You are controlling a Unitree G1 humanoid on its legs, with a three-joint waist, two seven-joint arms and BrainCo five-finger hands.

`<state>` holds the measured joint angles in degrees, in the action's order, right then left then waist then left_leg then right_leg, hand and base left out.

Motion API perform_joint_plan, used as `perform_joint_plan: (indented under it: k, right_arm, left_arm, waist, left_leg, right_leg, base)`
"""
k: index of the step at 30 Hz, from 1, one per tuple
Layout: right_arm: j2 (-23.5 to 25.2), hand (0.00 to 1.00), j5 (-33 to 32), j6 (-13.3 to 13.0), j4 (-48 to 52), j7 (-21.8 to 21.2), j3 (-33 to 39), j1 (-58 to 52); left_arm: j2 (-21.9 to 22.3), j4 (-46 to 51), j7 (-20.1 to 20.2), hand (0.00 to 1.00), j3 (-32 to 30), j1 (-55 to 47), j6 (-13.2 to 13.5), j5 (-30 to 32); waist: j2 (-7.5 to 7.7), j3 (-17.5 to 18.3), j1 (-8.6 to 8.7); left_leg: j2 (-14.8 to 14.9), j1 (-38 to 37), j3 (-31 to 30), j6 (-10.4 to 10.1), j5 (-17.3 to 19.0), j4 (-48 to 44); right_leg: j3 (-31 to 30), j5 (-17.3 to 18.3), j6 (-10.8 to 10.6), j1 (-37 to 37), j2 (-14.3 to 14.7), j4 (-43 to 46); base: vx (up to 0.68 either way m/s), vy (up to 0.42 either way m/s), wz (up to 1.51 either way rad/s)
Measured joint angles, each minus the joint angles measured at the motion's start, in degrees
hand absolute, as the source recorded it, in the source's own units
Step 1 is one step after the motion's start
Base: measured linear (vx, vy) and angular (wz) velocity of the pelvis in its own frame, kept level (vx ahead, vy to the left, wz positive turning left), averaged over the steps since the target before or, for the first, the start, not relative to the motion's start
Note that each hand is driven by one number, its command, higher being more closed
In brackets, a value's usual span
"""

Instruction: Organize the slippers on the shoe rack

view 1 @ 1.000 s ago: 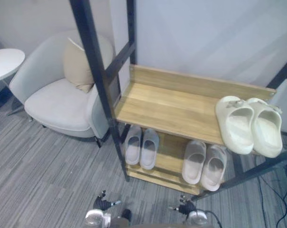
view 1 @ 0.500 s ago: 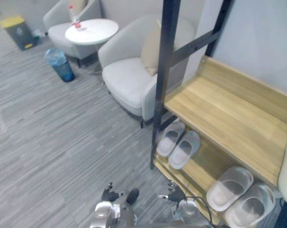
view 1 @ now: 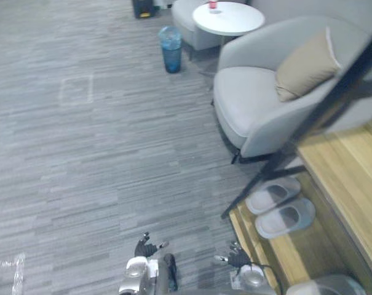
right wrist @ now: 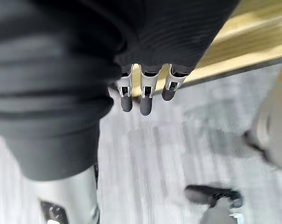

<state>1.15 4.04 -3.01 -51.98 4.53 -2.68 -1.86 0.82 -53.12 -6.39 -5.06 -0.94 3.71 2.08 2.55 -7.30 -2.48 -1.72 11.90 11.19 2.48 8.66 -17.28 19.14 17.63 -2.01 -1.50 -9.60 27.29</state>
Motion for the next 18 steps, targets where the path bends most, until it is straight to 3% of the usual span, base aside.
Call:
perform_joint_plan:
  k: [1, 2, 3, 5, 9, 10, 12, 13, 14, 15, 16, 17, 18]
  right_arm:
    - [-0.1, 0.0, 0.0, 0.0, 0.6, -0.1, -0.4, -0.4]
    - [0.2, 0.0, 0.1, 0.0, 3.3, -0.7, -1.6, -1.6]
    - [0.2, 0.0, 0.2, 0.0, 3.5, -0.7, -1.8, -1.8]
    - [0.2, 0.0, 0.4, -0.5, 5.9, -1.2, -3.1, -2.8]
    - [0.4, 0.0, 0.4, -1.1, 6.2, -1.4, -4.4, -2.5]
    - [0.4, 0.0, 0.4, -1.1, 5.9, -1.6, -4.6, -2.4]
    - [0.8, 0.0, 0.2, -1.1, 5.2, -1.9, -6.2, -2.8]
    - [0.6, 0.0, 0.3, -1.0, 4.4, -2.0, -6.6, -2.2]
    - [0.2, 0.0, 0.2, -0.8, 3.9, -2.2, -7.2, -1.4]
    - [0.0, 0.0, 0.0, -0.9, 3.9, -2.2, -7.4, -0.7]
    - [-0.1, 0.0, -0.2, -0.8, 4.1, -2.1, -8.4, 0.8]
    - [0.3, 0.0, -0.3, -0.8, 4.5, -2.1, -9.8, 1.1]
    - [0.4, 0.0, -0.3, -0.8, 4.6, -2.1, -10.0, 1.1]
  left_arm:
    - [0.0, -0.2, 0.0, 0.0, 0.0, 0.0, 0.1, 0.0]
    - [-0.4, -0.8, 0.0, 0.0, 0.1, 0.0, 0.6, -0.1]
    - [-0.5, -0.8, 0.0, 0.0, 0.1, 0.0, 0.6, -0.1]
    - [-0.7, -0.9, -0.3, 0.0, -0.3, 0.2, 0.5, -0.7]
    - [-0.5, -1.0, -0.7, 0.0, -1.2, 0.1, 0.5, -1.3]
    - [0.0, -1.0, -0.7, 0.0, -2.5, 0.0, 0.5, -1.3]
    - [0.2, -1.2, -0.8, 0.0, -3.5, -0.4, 0.6, -1.3]
    - [0.9, -1.4, -0.8, 0.0, -3.9, -0.3, 0.5, -1.3]
    - [1.9, -1.4, -0.9, 0.0, -4.8, -0.4, 0.6, -1.3]
    - [2.3, -1.3, -1.0, 0.0, -5.3, -0.3, 0.5, -1.3]
    - [2.6, -0.7, -1.1, 0.0, -6.2, 0.4, 0.6, -2.0]
    - [2.7, -0.1, -1.2, 0.0, -7.1, 0.9, 0.6, -2.3]
    - [2.7, -0.2, -1.3, 0.0, -7.1, 0.9, 0.5, -2.3]
  waist:
    - [0.24, -0.2, -0.06]
    - [0.17, -1.2, 0.56]
    - [0.14, -1.3, 0.65]
    - [0.71, -1.3, 1.43]
    - [1.3, -1.5, 2.14]
    - [1.35, -1.5, 2.14]
    - [2.65, -0.6, 2.45]
    - [2.08, 0.1, 2.48]
    - [-0.12, 0.8, 1.98]
    - [-0.6, 0.5, 1.98]
    - [-1.87, -0.5, 1.84]
    - [-1.92, -1.3, 1.05]
    - [-1.85, -1.4, 0.94]
  left_leg:
    - [-0.8, -1.2, -0.7, -0.1, 0.8, 0.4]
    - [-2.0, -3.7, -3.8, 0.5, 1.5, 1.0]
    - [-2.1, -3.8, -4.1, 0.6, 1.6, 1.0]
    - [-2.5, -5.9, -9.1, 1.0, 1.9, 2.1]
    - [-4.1, -8.3, -16.3, 2.3, 2.9, 3.1]
    - [-4.3, -9.2, -18.2, 2.3, 3.6, 3.0]
    - [-6.5, -10.2, -22.9, 1.7, 6.6, 0.9]
    - [-5.8, -10.1, -24.1, 1.0, 7.3, -0.4]
    - [-4.6, -7.9, -23.9, -1.1, 8.7, -6.5]
    - [-4.4, -6.1, -23.1, -1.9, 8.9, -10.5]
    - [-2.6, -0.9, -18.4, -6.3, 8.7, -22.2]
    - [2.1, 1.7, -10.8, -7.1, 9.3, -30.9]
    - [3.0, 2.0, -9.7, -7.1, 9.3, -31.8]
  right_leg:
    - [-1.3, -1.1, -0.9, 2.5, -1.4, 7.2]
    - [-7.4, -5.9, 1.7, 9.4, -2.0, 22.7]
    - [-7.9, -5.8, 1.5, 9.8, -1.8, 23.3]
    - [-16.5, -3.3, -1.9, 15.9, 3.7, 26.3]
    - [-23.1, -2.2, -3.8, 20.1, 8.7, 13.4]
    - [-25.1, -2.6, -3.3, 19.3, 9.9, 7.6]
    - [-26.1, -6.4, 1.2, 16.9, 9.4, -1.2]
    - [-24.7, -5.7, 1.4, 16.2, 9.8, -1.0]
    - [-22.3, -4.9, 2.5, 14.4, 10.4, -3.4]
    - [-21.6, -4.8, 2.7, 13.5, 10.4, -4.2]
    - [-20.6, -4.6, 3.6, 10.1, 11.2, -6.4]
    - [-19.4, -3.9, 4.8, 5.3, 11.8, -8.5]
    - [-19.0, -3.8, 4.9, 4.2, 11.8, -8.9]
  base:
    - [0.12, 0.185, 0.67]
    - [0.13, 0.131, 0.62]
    - [0.14, 0.106, 0.94]
    - [0.16, 0.03, 1.03]
    - [0.22, -0.05, 1.04]
    - [0.3, -0.128, 1.15]
    - [0.36, -0.183, 1.26]
    - [0.53, -0.188, 1.12]
    - [0.47, -0.126, 0.68]
    - [0.56, -0.087, 0.69]
    - [0.45, -0.075, 0.45]
    - [0.45, -0.07, 0.35]
    - [0.34, -0.043, 0.34]
